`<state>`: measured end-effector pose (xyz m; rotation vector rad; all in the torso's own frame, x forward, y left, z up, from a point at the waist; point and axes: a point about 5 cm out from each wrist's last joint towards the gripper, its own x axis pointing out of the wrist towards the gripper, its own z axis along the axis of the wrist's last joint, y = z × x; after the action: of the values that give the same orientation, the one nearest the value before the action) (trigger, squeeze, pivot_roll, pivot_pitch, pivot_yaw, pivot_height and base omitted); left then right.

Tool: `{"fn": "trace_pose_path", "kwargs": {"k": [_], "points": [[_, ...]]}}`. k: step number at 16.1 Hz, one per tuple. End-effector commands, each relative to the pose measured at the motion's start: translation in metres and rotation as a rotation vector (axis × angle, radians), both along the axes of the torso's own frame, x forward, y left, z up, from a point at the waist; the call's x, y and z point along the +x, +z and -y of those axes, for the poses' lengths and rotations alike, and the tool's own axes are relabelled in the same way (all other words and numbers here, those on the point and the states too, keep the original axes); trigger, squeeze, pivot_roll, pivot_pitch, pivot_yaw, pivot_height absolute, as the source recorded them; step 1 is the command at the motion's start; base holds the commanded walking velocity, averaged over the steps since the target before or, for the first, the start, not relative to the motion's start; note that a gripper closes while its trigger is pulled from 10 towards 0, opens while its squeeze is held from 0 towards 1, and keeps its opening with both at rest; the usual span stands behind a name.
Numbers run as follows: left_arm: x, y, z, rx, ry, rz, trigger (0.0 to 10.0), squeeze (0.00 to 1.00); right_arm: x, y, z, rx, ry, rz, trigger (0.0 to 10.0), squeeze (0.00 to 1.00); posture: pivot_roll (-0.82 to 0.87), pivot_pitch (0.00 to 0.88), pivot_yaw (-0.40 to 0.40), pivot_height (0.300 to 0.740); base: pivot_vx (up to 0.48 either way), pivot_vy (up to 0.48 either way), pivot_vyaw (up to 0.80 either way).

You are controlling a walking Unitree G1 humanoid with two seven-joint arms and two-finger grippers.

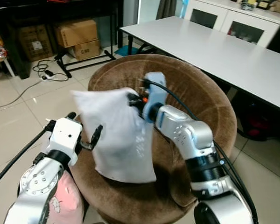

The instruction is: Move the pillow to the sofa from floor

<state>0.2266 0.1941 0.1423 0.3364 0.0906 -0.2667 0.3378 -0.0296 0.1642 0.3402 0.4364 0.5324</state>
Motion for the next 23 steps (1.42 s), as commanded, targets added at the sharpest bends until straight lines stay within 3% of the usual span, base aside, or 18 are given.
{"fn": "trace_pose_path", "kwargs": {"k": [1, 3, 5, 6, 9, 11, 13, 15, 16, 20, 21, 22, 23], "points": [[-0.003, -0.002, 0.002, 0.005, -0.036, -0.031, 10.0, 0.00, 0.003, 0.019, -0.022, 0.122, 0.001, -0.051, 10.0, 0.00, 0.05, 0.000, -0.065, 0.740, 0.000, 0.000, 0.00], [-0.005, -0.003, 0.000, 0.013, -0.046, -0.044, 10.0, 0.00, 0.013, 0.019, -0.024, 0.282, -0.102, -0.212, 10.0, 0.00, 0.06, 0.000, -0.067, 0.740, 0.000, 0.000, 0.00], [-0.006, -0.003, -0.001, 0.016, -0.056, -0.055, 10.0, 0.00, 0.037, 0.015, -0.001, 0.506, -0.371, -0.418, 10.0, 0.00, 0.06, 0.000, -0.067, 0.740, 0.000, 0.000, 0.00], [-0.006, -0.003, -0.001, 0.017, -0.058, -0.056, 10.0, 0.00, 0.042, 0.015, 0.005, 0.530, -0.414, -0.438, 10.0, 0.00, 0.06, 0.000, -0.067, 0.740, 0.000, 0.000, 0.00], [-0.008, -0.003, -0.002, 0.022, -0.066, -0.063, 10.0, 0.00, 0.064, 0.019, 0.065, 0.648, -0.680, -0.472, 10.0, 0.00, 0.07, 0.000, -0.072, 0.740, 0.000, 0.000, 0.00], [-0.008, -0.003, -0.003, 0.026, -0.070, -0.066, 10.0, 0.00, 0.069, 0.018, 0.090, 0.663, -0.796, -0.502, 10.0, 0.00, 0.07, 0.000, -0.069, 0.740, 0.000, 0.000, 0.00], [-0.008, -0.003, -0.003, 0.027, -0.075, -0.067, 10.0, 0.00, 0.069, 0.013, 0.100, 0.661, -0.851, -0.516, 10.0, 0.00, 0.06, 0.000, -0.066, 0.740, 0.000, 0.000, 0.00], [-0.008, -0.004, 0.000, 0.028, -0.099, -0.074, 10.0, 0.00, 0.059, -0.016, 0.126, 0.661, -0.975, -0.591, 10.0, 0.00, 0.06, 0.000, -0.063, 0.740, 0.000, 0.000, 0.00], [-0.008, -0.004, 0.000, 0.028, -0.104, -0.076, 10.0, 0.00, 0.058, -0.019, 0.130, 0.673, -0.991, -0.597, 10.0, 0.00, 0.06, 0.000, -0.061, 0.740, 0.000, 0.000, 0.00], [-0.003, 0.000, 0.000, 0.025, -0.134, -0.066, 10.0, 0.00, 0.046, -0.030, 0.193, 0.754, -1.189, -0.536, 10.0, 0.00, 0.04, 0.000, -0.048, 0.740, 0.000, 0.000, 0.00], [-0.003, 0.000, 0.000, 0.027, -0.135, -0.066, 10.0, 0.00, 0.044, -0.032, 0.198, 0.760, -1.204, -0.534, 10.0, 0.00, 0.04, 0.000, -0.048, 0.740, 0.000, 0.000, 0.00], [-0.004, -0.001, 0.002, 0.027, -0.153, -0.071, 10.0, 0.00, 0.031, -0.048, 0.216, 0.704, -1.258, -0.535, 10.0, 0.00, 0.03, 0.000, -0.040, 0.740, 0.000, 0.000, 0.00], [-0.004, -0.001, 0.003, 0.026, -0.164, -0.073, 10.0, 0.00, 0.024, -0.055, 0.223, 0.668, -1.277, -0.535, 10.0, 0.00, 0.03, 0.000, -0.034, 0.740, 0.000, 0.000, 0.00]]}}
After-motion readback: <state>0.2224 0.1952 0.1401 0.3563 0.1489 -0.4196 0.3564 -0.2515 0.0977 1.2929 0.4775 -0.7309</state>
